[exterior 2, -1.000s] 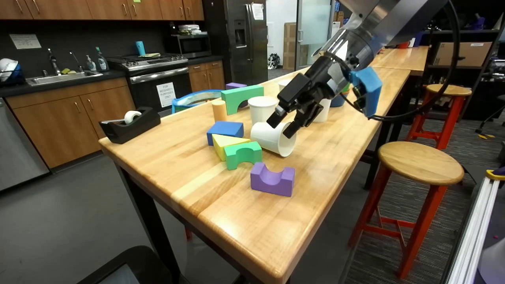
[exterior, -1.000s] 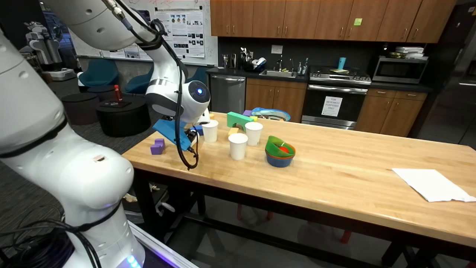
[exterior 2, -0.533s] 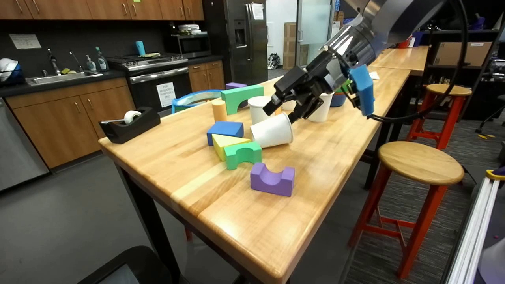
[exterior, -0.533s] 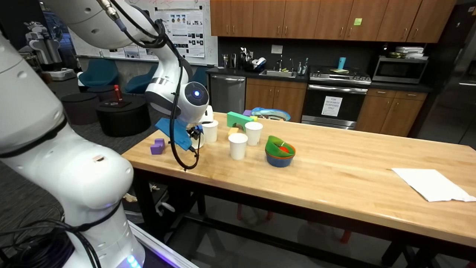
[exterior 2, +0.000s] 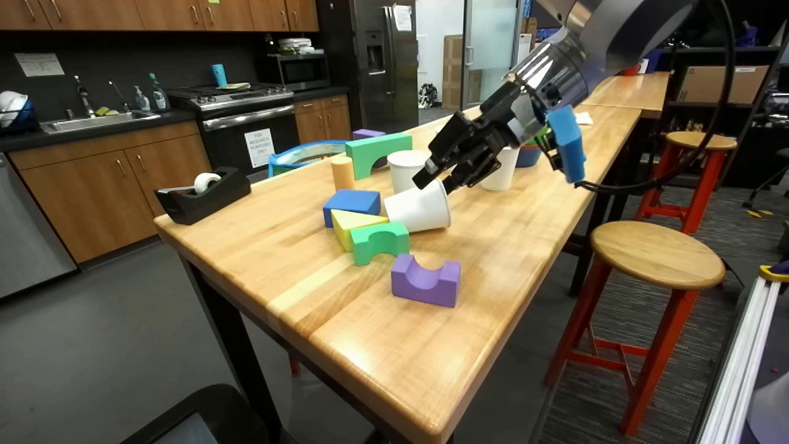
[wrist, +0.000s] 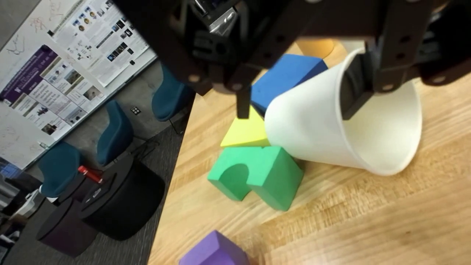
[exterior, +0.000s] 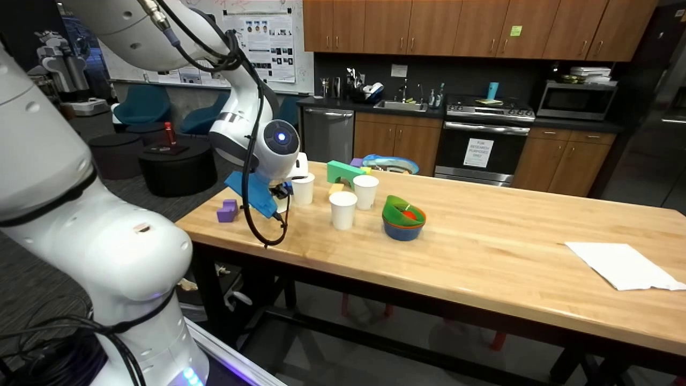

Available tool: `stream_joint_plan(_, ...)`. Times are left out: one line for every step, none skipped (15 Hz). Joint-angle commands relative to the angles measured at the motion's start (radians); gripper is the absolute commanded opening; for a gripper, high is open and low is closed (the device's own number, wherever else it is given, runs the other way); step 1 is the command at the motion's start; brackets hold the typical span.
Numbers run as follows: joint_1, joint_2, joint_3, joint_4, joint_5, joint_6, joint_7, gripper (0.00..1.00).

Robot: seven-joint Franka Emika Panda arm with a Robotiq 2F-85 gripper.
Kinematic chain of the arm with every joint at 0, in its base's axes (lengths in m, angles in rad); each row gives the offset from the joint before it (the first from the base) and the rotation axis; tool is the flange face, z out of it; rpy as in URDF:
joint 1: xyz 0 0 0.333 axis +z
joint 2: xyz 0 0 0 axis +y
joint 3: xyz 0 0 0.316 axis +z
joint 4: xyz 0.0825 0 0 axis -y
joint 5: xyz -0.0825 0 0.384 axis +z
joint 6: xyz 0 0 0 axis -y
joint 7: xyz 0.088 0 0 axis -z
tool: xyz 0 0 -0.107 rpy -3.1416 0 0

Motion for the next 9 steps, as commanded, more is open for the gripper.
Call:
stream_joint_plan(0.012, 0.004, 0.016, 0.000, 0.048, 0.038, -0.036, 0.28)
stream_joint_plan(0.016, 0.005, 0.021, 0.000, 0.052, 0.045, -0.038, 0.21)
stream_joint_plan(0.019, 0.005, 0.026, -0.001, 0.061, 0.052, -0.045, 0.14)
stream_joint_plan(0.023, 0.007, 0.032, -0.001, 0.071, 0.059, -0.052, 0.06)
stream_joint_plan(0.026, 0.008, 0.035, -0.001, 0.079, 0.063, -0.056, 0.01)
stream_joint_plan(0.029, 0.008, 0.039, -0.001, 0.088, 0.066, -0.060, 0.00)
stream_joint_plan(0.032, 0.008, 0.042, -0.001, 0.094, 0.071, -0.063, 0.00)
stream_joint_plan(0.033, 0.006, 0.044, -0.001, 0.097, 0.074, -0.063, 0.00)
stream_joint_plan(0.034, 0.001, 0.048, -0.001, 0.094, 0.080, -0.059, 0.01)
